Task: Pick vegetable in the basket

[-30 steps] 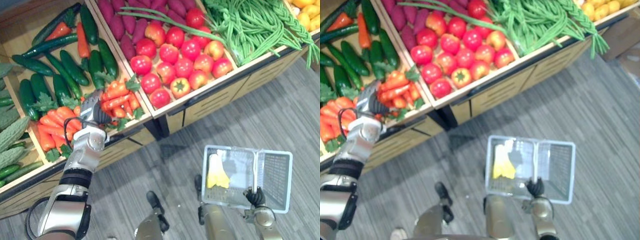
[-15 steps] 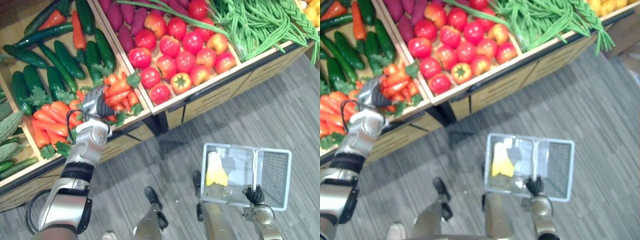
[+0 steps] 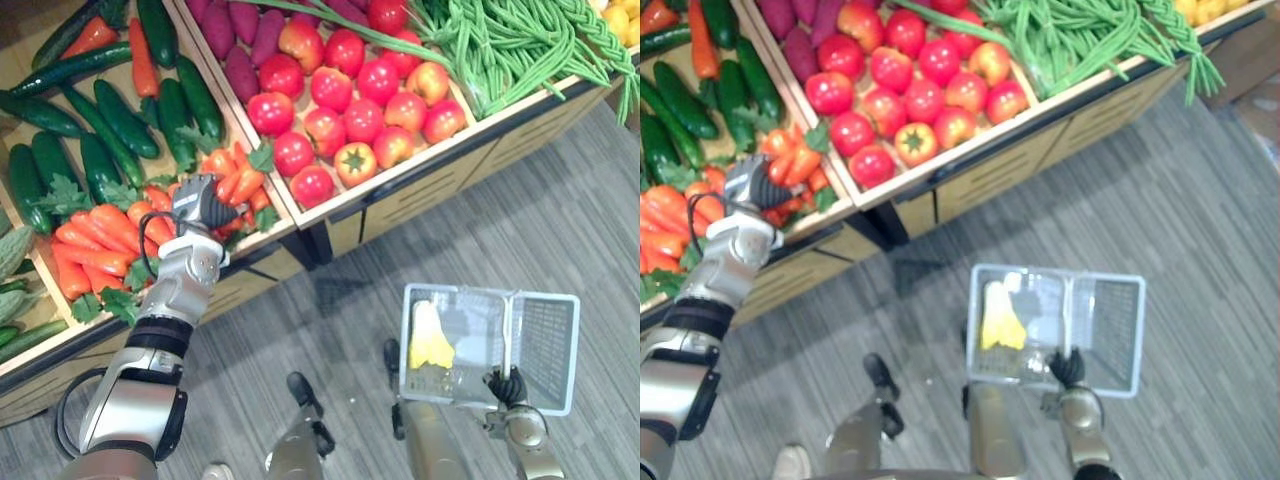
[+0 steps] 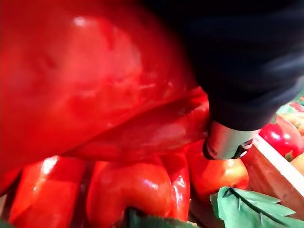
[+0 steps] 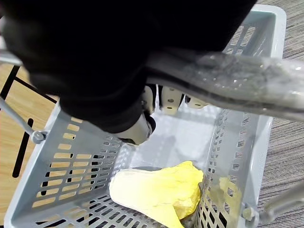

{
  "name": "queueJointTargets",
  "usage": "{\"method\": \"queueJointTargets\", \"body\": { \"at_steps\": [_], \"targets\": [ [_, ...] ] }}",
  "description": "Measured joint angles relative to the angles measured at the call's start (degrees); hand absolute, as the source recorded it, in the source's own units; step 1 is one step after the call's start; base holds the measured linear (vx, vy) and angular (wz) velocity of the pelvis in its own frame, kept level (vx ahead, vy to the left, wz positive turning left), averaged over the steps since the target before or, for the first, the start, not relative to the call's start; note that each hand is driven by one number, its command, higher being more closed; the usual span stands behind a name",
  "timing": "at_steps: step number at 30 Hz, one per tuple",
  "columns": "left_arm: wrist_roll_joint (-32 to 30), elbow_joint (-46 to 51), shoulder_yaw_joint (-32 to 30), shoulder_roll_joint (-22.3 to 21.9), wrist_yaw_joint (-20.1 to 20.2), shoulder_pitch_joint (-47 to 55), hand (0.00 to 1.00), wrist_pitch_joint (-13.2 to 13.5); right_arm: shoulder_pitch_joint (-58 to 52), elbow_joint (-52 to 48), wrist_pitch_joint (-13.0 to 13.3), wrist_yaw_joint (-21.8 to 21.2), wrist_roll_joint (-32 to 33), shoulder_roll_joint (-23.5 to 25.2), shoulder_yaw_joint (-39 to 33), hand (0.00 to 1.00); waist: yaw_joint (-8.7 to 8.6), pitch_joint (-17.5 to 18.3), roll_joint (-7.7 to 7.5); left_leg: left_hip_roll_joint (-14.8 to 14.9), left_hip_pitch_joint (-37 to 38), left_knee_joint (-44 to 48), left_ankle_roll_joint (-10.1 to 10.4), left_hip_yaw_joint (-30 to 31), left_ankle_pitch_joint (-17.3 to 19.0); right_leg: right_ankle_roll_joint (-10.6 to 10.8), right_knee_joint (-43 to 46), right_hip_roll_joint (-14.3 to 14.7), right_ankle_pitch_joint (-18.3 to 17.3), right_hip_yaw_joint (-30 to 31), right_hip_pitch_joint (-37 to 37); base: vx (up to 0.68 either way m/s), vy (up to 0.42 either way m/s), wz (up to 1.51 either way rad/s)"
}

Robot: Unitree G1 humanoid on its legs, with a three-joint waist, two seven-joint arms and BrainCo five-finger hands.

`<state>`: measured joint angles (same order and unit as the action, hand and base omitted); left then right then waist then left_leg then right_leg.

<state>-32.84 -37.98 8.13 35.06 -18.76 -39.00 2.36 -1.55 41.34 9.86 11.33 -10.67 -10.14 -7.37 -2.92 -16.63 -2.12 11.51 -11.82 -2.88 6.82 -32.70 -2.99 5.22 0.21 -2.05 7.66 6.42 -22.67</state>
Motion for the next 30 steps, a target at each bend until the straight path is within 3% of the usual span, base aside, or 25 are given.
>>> {"method": "queueJointTargets", "body": {
  "at_steps": [10, 22, 26, 30],
  "targets": [
    [-1.4, 0.4, -0.4, -0.1, 0.0, -0.1, 1.00, -0.4, -0.1, 0.1, -1.1, -0.3, 0.0, 0.0, 0.0, 1.00, 0.05, 0.0, 0.06, 0.6, 2.0, 1.2, 0.2, 0.4, 0.7, 0.0, 0.0, 0.2, 0.0, 0.0, 2.5, 0.00, -0.001, 0.00],
    [-4.3, 8.6, -3.9, 0.3, 0.0, 3.4, 1.00, -0.1, -0.4, 2.6, -1.7, -0.6, -0.5, 0.0, -1.8, 1.00, -0.04, 0.5, 0.67, 0.6, 6.6, 2.0, 0.3, 2.4, 0.8, -0.4, 0.0, 0.0, -0.4, -1.6, 8.3, 0.01, -0.010, 0.05],
    [-4.7, 11.4, -3.9, 1.9, 0.7, 9.9, 1.00, 0.6, -0.7, 4.7, -2.4, -1.8, -1.3, -1.2, -4.0, 1.00, -1.23, 4.1, 2.15, -0.9, 7.4, 1.0, -0.2, 3.5, 0.2, -0.5, 0.1, -0.9, -1.3, -2.8, 9.2, 0.00, 0.011, 0.12],
    [-5.8, 17.3, -3.7, 4.3, 1.7, 15.3, 1.00, 3.8, -1.1, 4.5, -3.4, -2.9, -4.8, -5.5, -5.9, 1.00, -1.42, 6.8, 2.12, -2.5, 10.0, -1.1, -0.2, 3.6, 0.0, 0.2, -0.1, -1.9, -2.3, -2.8, 11.0, 0.00, 0.036, 0.07]
  ]
}}
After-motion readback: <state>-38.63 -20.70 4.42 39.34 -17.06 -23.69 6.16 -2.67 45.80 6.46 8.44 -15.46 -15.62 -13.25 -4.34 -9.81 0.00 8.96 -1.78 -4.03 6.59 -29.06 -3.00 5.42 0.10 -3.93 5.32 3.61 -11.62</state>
